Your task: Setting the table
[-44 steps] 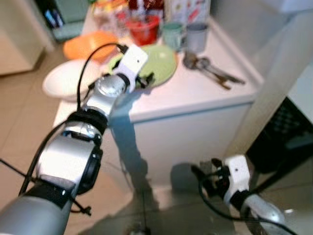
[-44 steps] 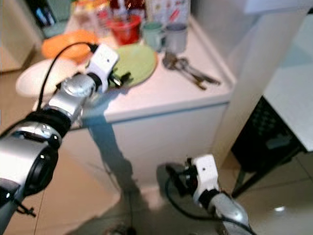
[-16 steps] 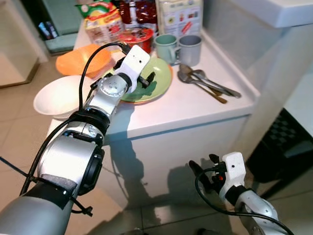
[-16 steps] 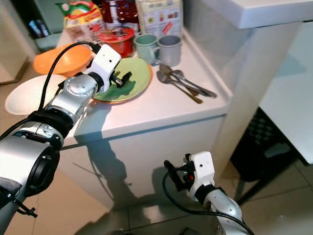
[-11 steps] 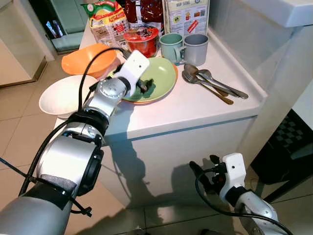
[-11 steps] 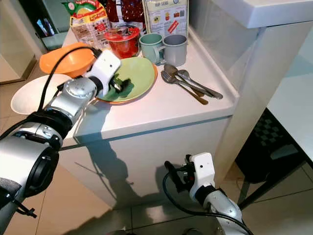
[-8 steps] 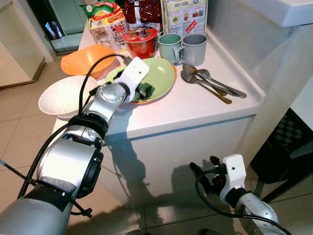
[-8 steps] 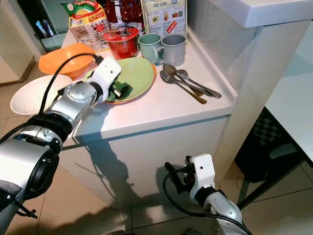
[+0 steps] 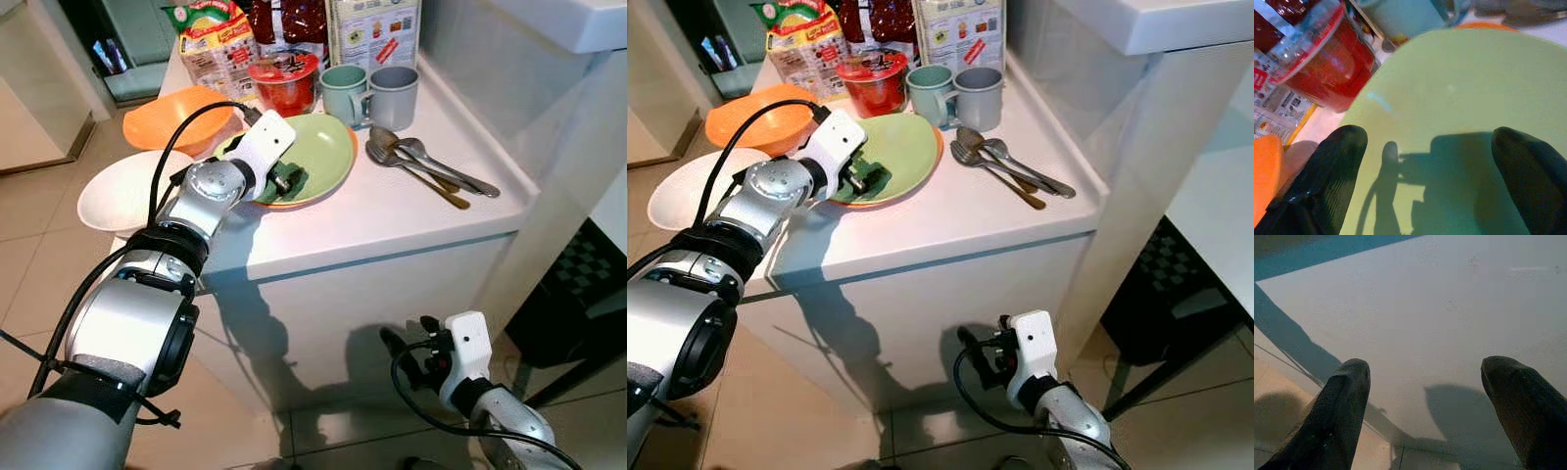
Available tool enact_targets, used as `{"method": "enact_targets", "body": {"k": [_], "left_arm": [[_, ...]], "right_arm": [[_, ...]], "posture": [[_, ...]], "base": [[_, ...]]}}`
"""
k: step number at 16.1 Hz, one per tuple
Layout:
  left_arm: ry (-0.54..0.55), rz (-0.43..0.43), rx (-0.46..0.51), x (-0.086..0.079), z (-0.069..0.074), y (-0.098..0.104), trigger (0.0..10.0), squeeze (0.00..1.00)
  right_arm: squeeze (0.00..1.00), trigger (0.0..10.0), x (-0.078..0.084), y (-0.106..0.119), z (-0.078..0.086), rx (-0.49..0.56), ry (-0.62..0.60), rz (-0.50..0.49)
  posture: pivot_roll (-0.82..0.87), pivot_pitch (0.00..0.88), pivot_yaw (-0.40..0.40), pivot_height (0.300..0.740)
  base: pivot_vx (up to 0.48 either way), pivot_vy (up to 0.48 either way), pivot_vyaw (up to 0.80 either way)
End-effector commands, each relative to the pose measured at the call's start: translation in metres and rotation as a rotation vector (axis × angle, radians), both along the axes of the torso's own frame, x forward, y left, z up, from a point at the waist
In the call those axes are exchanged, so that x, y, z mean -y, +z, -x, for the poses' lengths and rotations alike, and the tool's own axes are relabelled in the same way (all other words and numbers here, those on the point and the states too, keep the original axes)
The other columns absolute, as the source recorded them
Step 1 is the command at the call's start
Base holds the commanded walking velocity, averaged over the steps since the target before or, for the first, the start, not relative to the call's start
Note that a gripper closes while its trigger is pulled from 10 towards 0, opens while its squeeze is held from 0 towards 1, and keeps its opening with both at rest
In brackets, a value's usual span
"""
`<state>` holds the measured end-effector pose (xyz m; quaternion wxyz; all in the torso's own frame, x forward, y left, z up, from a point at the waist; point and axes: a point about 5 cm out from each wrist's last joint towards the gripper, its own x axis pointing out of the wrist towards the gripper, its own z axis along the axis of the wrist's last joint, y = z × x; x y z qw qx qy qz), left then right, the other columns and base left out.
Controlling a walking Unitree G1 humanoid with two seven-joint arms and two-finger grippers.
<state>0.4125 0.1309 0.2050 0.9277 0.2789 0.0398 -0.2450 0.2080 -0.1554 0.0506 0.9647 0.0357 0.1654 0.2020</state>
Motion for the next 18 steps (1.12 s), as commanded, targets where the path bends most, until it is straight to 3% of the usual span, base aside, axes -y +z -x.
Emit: {"method": "enact_targets", "body": {"k": [1,3,5,7,12,16,18], "left_arm": [[0.004,0.02,0.011,-0.006,0.0,0.004,10.0,0.0],[-0.015,0.059,0.035,-0.005,0.0,0.011,10.0,0.0],[-0.051,0.046,0.009,-0.009,0.005,0.004,10.0,0.0],[-0.085,0.024,-0.029,-0.024,0.014,-0.001,10.0,0.0],[-0.163,-0.041,-0.054,-0.039,0.026,0.014,10.0,0.0],[-0.219,-0.076,-0.055,-0.036,0.035,0.028,10.0,0.0],[-0.243,-0.097,-0.078,-0.036,0.039,0.026,10.0,0.0]], "right_arm": [[0.0,10.0,-0.005,-0.001,-0.001,0.004,0.015,-0.007],[0.0,10.0,-0.005,-0.002,-0.002,0.001,0.02,-0.005],[0.0,10.0,-0.003,-0.003,-0.002,-0.004,0.022,0.001],[0.0,10.0,-0.003,-0.005,-0.003,-0.008,0.022,0.005],[0.0,10.0,-0.003,-0.01,-0.006,-0.018,0.031,0.009],[0.0,10.0,-0.006,-0.015,-0.007,-0.026,0.031,0.006],[0.0,10.0,-0.007,-0.016,-0.008,-0.028,0.032,0.004]], "posture": [[-0.01,0.056,0.15,0.74],[-0.01,0.056,0.142,0.74],[0.0,0.055,0.144,0.74],[0.0,0.052,0.141,0.74],[0.03,0.04,0.14,0.74],[0.04,0.029,0.15,0.74],[0.04,0.027,0.155,0.74]], "base": [[0.0,0.0,0.0],[0.0,0.0,0.0],[0.0,0.0,0.0],[0.0,0.0,0.0],[0.0,0.0,0.0],[0.0,0.0,0.0],[0.0,0.0,0.0]]}}
